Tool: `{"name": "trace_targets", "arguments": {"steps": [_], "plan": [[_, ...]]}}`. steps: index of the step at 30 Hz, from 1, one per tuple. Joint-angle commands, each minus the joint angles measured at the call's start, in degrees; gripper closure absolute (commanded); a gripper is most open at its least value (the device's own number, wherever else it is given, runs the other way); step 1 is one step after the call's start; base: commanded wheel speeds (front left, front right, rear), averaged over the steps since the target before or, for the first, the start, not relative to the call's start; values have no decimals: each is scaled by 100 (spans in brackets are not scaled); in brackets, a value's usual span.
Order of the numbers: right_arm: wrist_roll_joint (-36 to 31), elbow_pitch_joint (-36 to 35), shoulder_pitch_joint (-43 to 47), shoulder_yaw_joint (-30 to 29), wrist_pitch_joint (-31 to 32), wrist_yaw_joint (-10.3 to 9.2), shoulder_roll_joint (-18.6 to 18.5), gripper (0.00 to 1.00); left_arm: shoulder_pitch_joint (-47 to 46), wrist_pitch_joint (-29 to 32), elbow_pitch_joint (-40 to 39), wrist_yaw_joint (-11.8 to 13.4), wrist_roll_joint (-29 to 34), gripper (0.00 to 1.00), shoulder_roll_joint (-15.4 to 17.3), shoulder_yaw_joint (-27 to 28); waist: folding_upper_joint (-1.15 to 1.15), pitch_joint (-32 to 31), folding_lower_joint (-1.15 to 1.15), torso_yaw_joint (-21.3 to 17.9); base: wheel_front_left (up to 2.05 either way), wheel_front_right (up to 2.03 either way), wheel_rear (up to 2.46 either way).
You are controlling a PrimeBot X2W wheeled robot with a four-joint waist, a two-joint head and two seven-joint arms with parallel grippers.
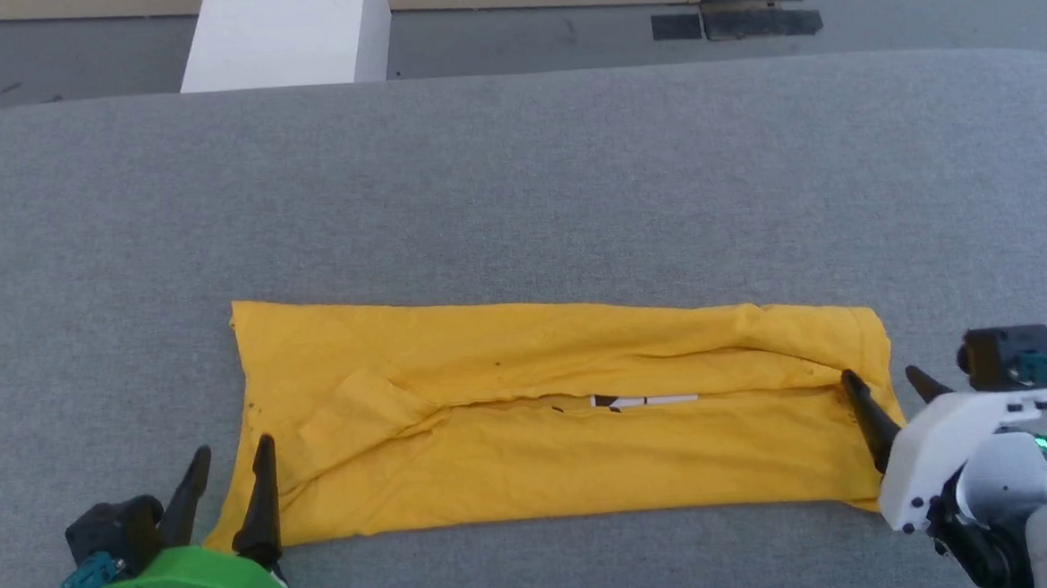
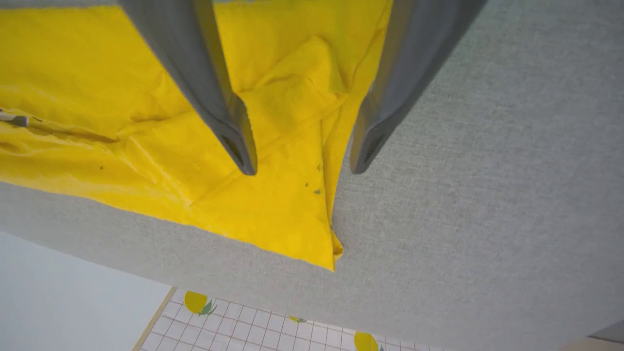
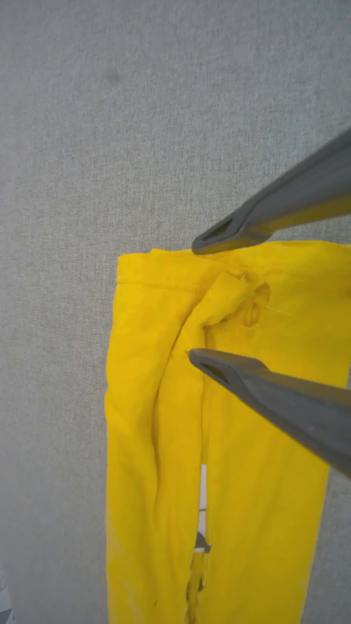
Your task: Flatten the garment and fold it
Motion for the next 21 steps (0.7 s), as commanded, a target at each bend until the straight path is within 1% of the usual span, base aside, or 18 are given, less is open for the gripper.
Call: {"name": "trace_targets", "arguments": {"steps": [1,4,7,9,10,12,15,21], "plan": [[64,-102,125,-68,-265,-9,57,0,-167,-100,-58,37,204,0,-30,20,0,-112,0,81,0,0,0],[175,-203,315,-243,-830,-9,106,0,-328,-207,-184,90,597,0,-120,100,0,-209,0,141,0,0,0],[528,-87,419,-390,-1301,-9,111,0,-516,-229,-338,101,1037,0,-221,238,0,-264,0,184,0,0,0],[697,86,420,-502,-1543,-9,112,0,-638,-231,-463,70,1318,0,-351,375,0,-284,0,204,0,0,0],[912,478,308,-645,-1676,-9,113,0,-795,-233,-508,-17,1685,0,-532,534,0,-293,0,219,0,0,0],[1061,794,174,-711,-1615,-9,114,0,-901,-233,-445,-91,1843,0,-639,610,0,-295,0,222,0,0,0],[1104,1236,-54,-753,-1410,-9,114,0,-1024,-234,-291,-185,1972,0,-783,696,0,-290,0,215,0,0,0],[811,1992,-557,-746,-699,-9,114,0,-1162,-234,-30,-352,2090,0,-1022,872,0,-255,0,172,0,0,0]]}}
